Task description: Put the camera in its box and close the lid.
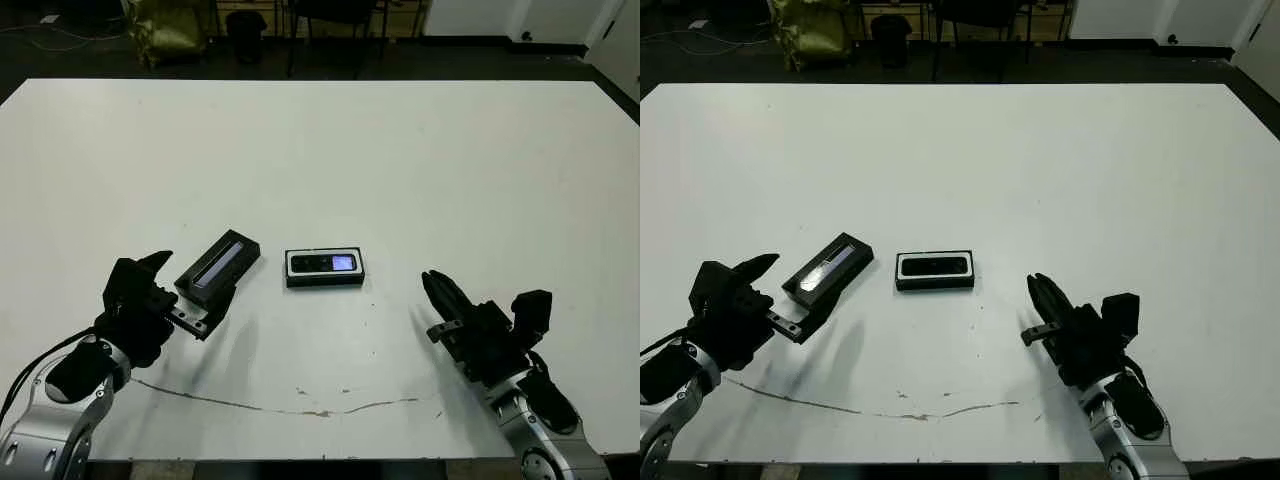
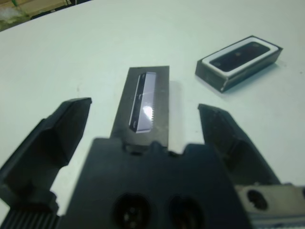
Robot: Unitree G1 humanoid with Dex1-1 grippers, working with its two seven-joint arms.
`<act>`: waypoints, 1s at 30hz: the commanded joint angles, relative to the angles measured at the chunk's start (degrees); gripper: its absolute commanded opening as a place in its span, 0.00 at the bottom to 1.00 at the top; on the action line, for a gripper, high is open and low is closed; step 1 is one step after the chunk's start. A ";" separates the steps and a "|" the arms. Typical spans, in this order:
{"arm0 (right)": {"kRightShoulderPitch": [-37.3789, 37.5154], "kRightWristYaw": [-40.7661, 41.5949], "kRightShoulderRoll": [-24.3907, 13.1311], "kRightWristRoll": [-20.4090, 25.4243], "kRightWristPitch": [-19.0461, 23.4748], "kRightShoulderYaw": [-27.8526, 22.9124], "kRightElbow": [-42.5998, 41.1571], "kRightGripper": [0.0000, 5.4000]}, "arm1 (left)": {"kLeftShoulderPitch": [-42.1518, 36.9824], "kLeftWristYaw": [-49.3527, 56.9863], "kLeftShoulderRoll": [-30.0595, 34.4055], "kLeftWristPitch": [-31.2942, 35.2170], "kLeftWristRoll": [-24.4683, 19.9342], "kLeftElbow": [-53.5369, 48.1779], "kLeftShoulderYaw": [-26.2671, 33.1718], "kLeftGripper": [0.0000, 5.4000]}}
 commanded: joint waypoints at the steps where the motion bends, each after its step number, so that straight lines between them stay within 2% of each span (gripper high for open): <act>1: 0.47 -0.50 -0.54 0.00 1.39 -0.08 -0.14 0.00 | -0.10 -0.81 1.31 1.05 0.08 1.77 0.00 1.00; 6: 0.28 0.60 -0.62 0.13 0.13 -0.12 0.94 0.00 | -0.19 -1.13 1.06 1.25 -0.25 2.67 0.24 1.00; 13: 0.41 0.63 -0.50 0.14 0.08 -0.08 0.95 0.00 | -0.57 0.28 1.23 0.76 2.63 4.20 -1.03 1.00; 20: 0.61 0.56 -0.66 -0.86 -0.66 0.37 0.94 0.00 | -0.97 -0.10 1.24 1.90 3.11 5.13 -1.54 1.00; 23: 0.76 -0.27 -0.78 -1.23 0.43 0.49 -0.01 0.00 | -0.96 -0.26 1.20 2.10 3.01 5.20 -1.69 1.00; 27: 0.73 -0.22 -0.65 -0.18 1.18 0.14 -0.24 0.00 | -0.97 -0.14 0.90 2.25 2.90 5.36 -1.86 1.00; 30: 0.60 0.81 -0.46 0.47 -0.04 -0.04 0.89 0.00 | -1.10 -0.81 1.33 0.94 3.35 6.39 -2.36 1.00</act>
